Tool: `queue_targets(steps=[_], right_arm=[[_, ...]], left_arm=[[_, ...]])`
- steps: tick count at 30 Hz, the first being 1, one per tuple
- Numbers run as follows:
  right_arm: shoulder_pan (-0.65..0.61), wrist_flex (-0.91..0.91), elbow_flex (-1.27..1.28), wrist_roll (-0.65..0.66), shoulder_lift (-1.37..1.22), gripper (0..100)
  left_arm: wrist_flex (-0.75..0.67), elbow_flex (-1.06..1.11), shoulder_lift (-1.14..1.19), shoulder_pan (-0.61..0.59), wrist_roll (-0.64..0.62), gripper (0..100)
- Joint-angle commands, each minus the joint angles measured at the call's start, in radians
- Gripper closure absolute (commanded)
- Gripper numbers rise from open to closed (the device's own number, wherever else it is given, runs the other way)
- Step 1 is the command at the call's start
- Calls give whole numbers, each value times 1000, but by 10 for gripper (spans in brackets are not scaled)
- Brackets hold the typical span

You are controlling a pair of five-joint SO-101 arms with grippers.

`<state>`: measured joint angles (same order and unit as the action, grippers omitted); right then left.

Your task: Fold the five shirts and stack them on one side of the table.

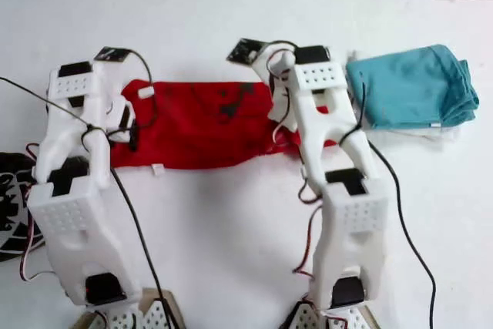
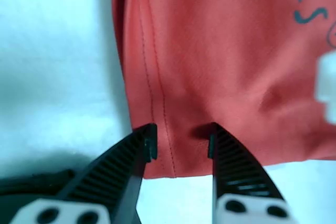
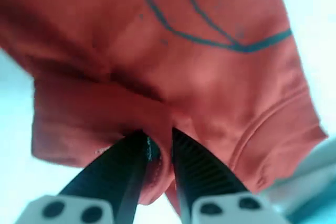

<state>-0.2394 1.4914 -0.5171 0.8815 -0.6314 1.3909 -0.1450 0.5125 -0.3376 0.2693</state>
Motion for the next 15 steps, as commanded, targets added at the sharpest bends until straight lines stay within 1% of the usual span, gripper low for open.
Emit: queue_targets(steps=[1, 3, 5, 7, 11, 15], right_arm=[[4, 71, -255, 0, -127, 971], [21, 107, -376, -49, -217, 909], [50, 114, -502, -135, -297, 813], [85, 104, -634, -221, -375, 755], [136, 136, -878, -374, -484, 765], [133, 239, -1085, -396, -509, 768]], left_arm=[[-9, -1, -12, -9, 11, 818], [-9, -1, -12, -8, 11, 818], [-9, -1, -12, -6, 11, 818], [-9, -1, -12, -6, 11, 818], [-9, -1, -12, -6, 11, 818], [-9, -2, -12, -5, 11, 818]])
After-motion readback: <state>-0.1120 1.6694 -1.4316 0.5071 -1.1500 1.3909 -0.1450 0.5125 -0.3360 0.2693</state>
